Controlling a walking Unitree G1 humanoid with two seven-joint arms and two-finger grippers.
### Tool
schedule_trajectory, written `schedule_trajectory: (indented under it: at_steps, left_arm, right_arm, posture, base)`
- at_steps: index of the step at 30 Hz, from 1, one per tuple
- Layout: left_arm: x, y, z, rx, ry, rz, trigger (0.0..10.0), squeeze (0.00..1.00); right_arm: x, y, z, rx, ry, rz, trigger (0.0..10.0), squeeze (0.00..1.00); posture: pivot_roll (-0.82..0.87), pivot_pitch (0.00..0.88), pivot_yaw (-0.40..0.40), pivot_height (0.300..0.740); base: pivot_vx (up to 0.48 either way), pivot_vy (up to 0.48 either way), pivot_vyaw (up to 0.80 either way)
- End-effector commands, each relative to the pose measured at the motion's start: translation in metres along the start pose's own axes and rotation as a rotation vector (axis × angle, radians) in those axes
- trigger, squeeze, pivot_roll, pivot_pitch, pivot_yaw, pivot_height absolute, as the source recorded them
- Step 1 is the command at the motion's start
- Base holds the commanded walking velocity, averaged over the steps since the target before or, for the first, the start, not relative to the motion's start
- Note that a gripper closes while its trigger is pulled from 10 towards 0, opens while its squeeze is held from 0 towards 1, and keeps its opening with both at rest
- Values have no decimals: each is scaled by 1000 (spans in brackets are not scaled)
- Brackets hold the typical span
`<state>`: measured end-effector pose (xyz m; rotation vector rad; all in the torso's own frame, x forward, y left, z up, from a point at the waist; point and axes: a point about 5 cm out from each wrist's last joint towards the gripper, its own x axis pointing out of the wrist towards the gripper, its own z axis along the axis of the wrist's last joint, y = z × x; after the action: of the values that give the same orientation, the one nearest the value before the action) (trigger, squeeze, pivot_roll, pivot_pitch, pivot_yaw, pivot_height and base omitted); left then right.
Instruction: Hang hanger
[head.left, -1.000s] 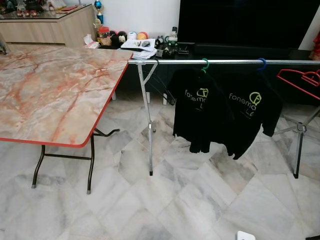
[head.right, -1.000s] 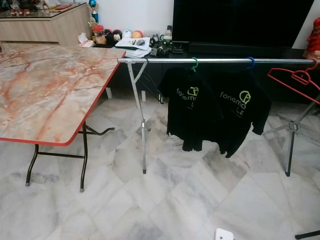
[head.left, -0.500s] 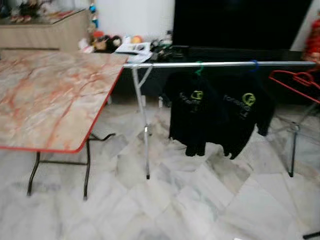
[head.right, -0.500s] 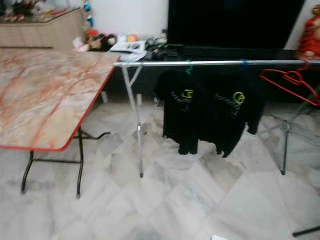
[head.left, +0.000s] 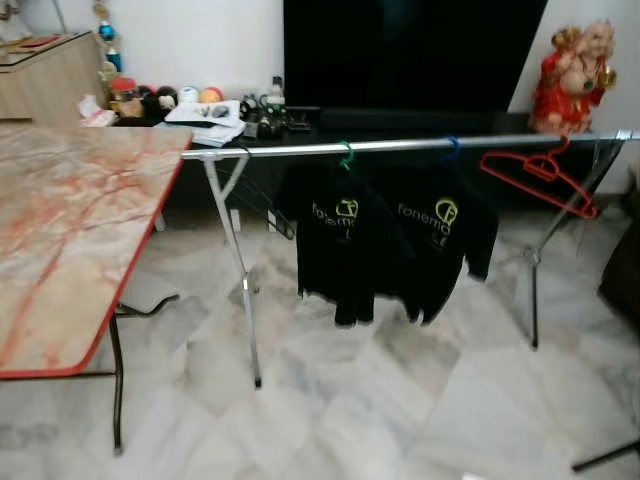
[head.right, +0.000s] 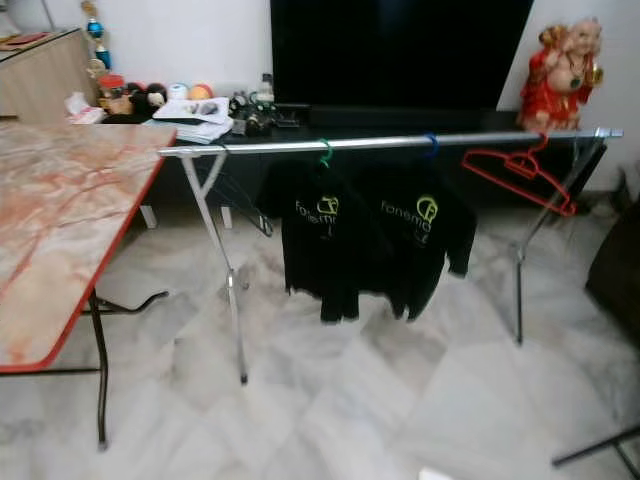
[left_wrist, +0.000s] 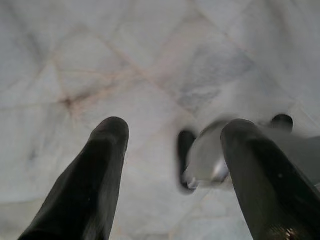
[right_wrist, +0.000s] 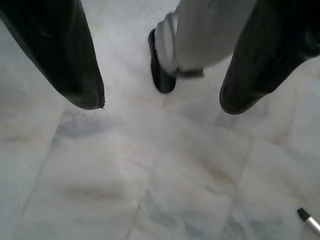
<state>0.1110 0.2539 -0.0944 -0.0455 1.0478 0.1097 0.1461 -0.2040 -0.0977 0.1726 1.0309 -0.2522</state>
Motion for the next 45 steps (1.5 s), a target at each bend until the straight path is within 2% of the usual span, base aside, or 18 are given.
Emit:
schedule_trajectory:
  at_steps: [1, 9, 32, 39, 41, 45]
  left_arm:
    - [-5, 11, -11, 6, 43, 30, 10000, 0]
    - [-4, 10, -9, 1, 37, 25, 10000, 0]
    - [-3, 6, -6, -21, 25, 16, 10000, 0]
    - [-2, 6, -5, -32, 20, 20, 10000, 0]
    - [-2, 6, -4, -38, 19, 23, 10000, 0]
    - [-2, 6, -4, -45, 18, 25, 10000, 0]
  right_arm:
    - [1, 11, 4, 6, -11, 30, 10000, 0]
    - [1, -2, 5, 24, -3, 2, 10000, 0]
    - [1, -8, 12, -1, -5, 3, 10000, 0]
    - [2, -6, 14, -23, -15, 19, 10000, 0]
    - [2, 4, 15, -41, -33, 49, 10000, 0]
    - [2, 11, 20, -60, -68, 65, 10000, 0]
  posture:
    - [35, 31, 7, 740]
    - [36, 54, 8, 740]
    - [49, 76, -12, 740]
    - [57, 76, -21, 740]
    - [65, 76, -25, 740]
    - [65, 76, -30, 740]
  base:
    - [322, 0, 0]
    - [323, 0, 0]
    - [322, 0, 0]
    - [323, 0, 0]
    - [324, 0, 0]
    - [323, 0, 0]
